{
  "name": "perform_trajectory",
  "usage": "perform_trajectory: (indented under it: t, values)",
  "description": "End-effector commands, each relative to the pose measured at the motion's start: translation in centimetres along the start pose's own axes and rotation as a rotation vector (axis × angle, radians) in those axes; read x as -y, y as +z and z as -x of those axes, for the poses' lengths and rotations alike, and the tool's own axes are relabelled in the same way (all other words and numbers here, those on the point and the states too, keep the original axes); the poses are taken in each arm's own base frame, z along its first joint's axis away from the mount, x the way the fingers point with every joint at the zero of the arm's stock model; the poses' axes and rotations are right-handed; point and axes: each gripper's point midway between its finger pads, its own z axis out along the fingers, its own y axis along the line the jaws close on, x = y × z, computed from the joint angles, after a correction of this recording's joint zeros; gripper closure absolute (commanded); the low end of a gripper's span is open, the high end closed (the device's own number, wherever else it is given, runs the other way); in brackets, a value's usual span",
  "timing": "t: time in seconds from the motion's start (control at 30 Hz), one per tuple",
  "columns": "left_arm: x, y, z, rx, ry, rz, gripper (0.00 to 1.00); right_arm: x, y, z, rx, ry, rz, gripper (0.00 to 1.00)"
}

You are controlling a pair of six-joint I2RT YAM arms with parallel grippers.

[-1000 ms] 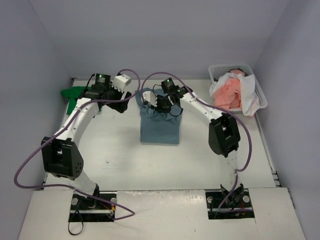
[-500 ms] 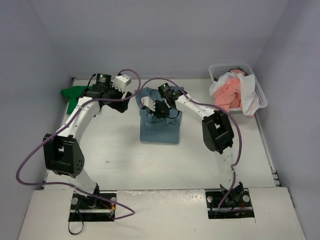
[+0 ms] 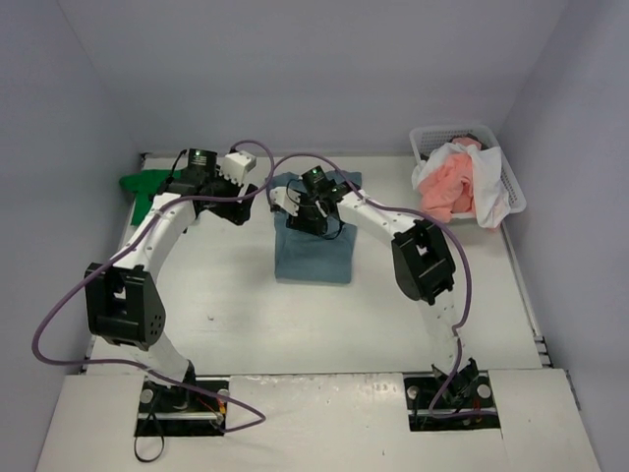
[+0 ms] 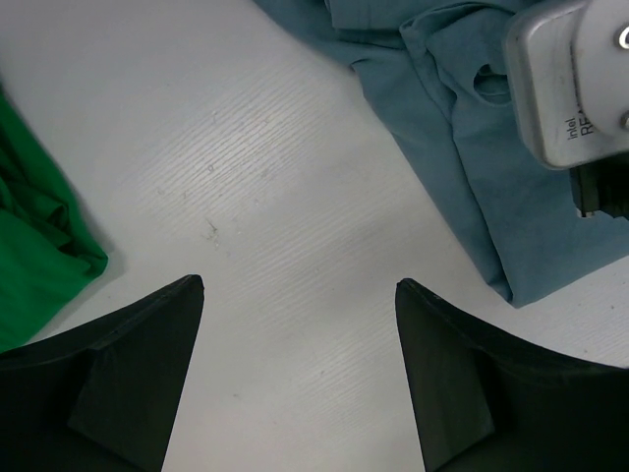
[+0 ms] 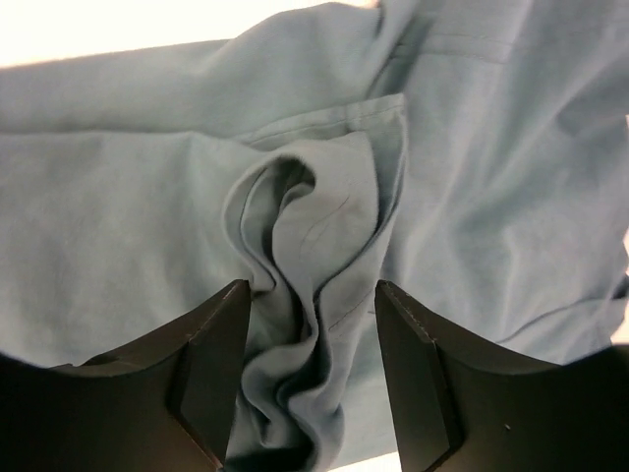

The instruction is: Fold and stack the t-shirts

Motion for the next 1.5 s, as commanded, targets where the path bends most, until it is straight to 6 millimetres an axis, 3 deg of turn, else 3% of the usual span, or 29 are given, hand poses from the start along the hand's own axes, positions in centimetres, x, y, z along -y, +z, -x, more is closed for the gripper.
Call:
perform_trajectory:
  t: [0.0, 0.07, 0.2, 0.27, 0.3, 0.47, 0.6, 0.77, 0.87, 1.0, 1.17, 1.33, 1.47]
  values:
    - [-0.3, -2.1, 3.2, 0.12, 0.011, 0.019, 0.27, 2.4, -3.4, 3.4, 0.068, 0.005, -0.126, 0.5]
    - [-0.3, -2.3, 3.1, 0.122, 0.012, 0.019, 0.27, 1.9, -3.2, 3.2, 0.064, 0.003, -0.107, 0.52]
    - [-0.3, -2.6, 3.2, 0.129, 0.012, 0.019, 0.27, 1.1, -2.4, 2.6, 0.032, -0.002, -0.091, 0.83]
    - [-0.4, -2.5, 3.1, 0.128, 0.008, 0.019, 0.27, 1.2, -2.2, 2.5, 0.023, 0.003, -0.096, 0.75]
    - [-0.5, -2.5, 3.0, 0.125, 0.007, 0.019, 0.27, 1.5, -2.3, 2.6, 0.023, 0.016, -0.114, 0.63]
    - [-0.4, -2.1, 2.6, 0.119, 0.001, 0.01, 0.27, 6.2, -3.6, 2.6, -0.016, 0.049, -0.399, 0.64]
    - [-0.4, -2.3, 2.9, 0.126, 0.001, 0.014, 0.27, 8.0, -4.1, 2.2, -0.059, 0.051, -0.559, 0.65]
    - [-0.3, -2.5, 2.7, 0.125, 0.001, 0.012, 0.27, 7.6, -5.9, 3.5, -0.059, 0.025, -0.627, 0.66]
    - [-0.2, -2.5, 2.6, 0.125, -0.001, 0.007, 0.27, 7.4, -6.4, 3.4, -0.089, -0.007, -0.683, 0.66]
    - [0.1, -2.6, 2.5, 0.127, -0.005, -0.001, 0.27, 9.4, -7.2, 2.3, -0.15, -0.02, -0.876, 0.66]
    - [-0.1, -2.8, 2.4, 0.123, -0.001, 0.008, 0.27, 11.0, -7.0, 1.4, -0.18, 0.023, -0.944, 0.66]
    - [-0.3, -2.8, 2.6, 0.124, 0.0, 0.012, 0.27, 10.6, -8.0, 2.5, -0.12, 0.102, -0.872, 0.65]
    - [-0.2, -2.9, 2.9, 0.127, -0.002, 0.007, 0.27, 8.6, -8.9, 3.4, -0.071, 0.137, -0.732, 0.65]
